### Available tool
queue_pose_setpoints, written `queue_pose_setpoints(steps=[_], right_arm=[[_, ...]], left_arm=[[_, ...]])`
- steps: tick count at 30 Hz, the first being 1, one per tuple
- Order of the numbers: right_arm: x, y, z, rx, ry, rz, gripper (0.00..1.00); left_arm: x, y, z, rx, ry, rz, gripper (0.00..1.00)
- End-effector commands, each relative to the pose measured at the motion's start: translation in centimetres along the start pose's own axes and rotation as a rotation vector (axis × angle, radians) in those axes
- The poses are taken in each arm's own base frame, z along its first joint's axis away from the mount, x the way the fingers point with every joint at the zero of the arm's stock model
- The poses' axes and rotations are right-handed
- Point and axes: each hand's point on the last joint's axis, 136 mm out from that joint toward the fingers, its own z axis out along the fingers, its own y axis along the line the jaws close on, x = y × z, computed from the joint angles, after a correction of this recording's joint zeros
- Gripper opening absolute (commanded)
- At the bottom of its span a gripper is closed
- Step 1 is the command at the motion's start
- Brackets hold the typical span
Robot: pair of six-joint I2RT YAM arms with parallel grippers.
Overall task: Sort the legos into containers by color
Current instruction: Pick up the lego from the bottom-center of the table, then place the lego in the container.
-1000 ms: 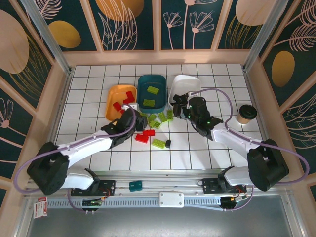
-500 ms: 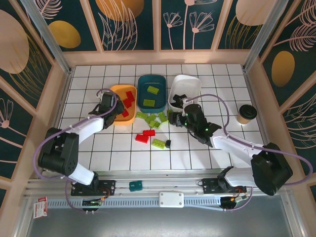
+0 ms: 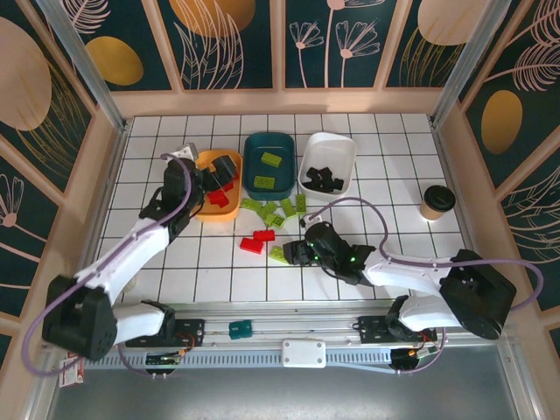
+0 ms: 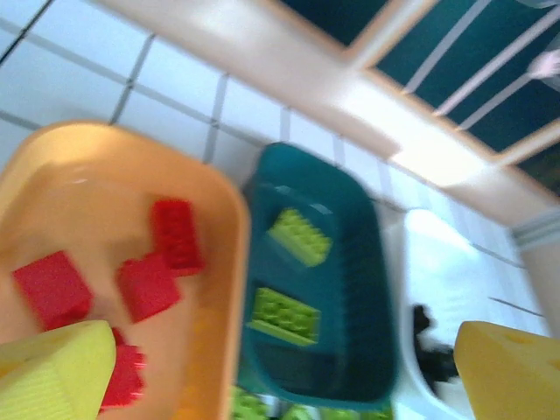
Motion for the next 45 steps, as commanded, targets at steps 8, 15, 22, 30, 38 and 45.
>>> queue_pose_setpoints(steps=[8, 15, 22, 30, 38, 45], right_arm=[[2.8, -2.0, 1.9, 0.107, 0.029, 0.133, 0.57], [3.1, -2.3, 1.9, 0.115, 0.028, 0.139, 0.48], [3.0, -2.5, 1.5, 0.142, 0.032, 0.118, 0.56], [3.3, -2.5, 1.4, 0.137, 0.032, 0.095, 0.32], [-7.4, -3.4, -3.0, 0.114, -0.197, 0.076, 0.19], [-17.6, -8.9, -3.1, 0.205, -0.322, 0.110, 0.19]], left_arm=[[5.3, 1.0, -4.7, 0.082, 0.073, -0.060, 0.99], [6.9, 2.2, -5.5, 0.073, 0.100, -0.054, 0.99], [8.4, 3.2, -5.3, 0.058, 0.137, -0.054, 0.99], [8.9, 3.8, -5.5, 0.040, 0.146, -0.033, 0.99], [10.3, 4.5, -5.5, 0.029, 0.194, -0.013, 0.99], [12.0, 5.2, -5.5, 0.030, 0.240, -0.012, 0.96]])
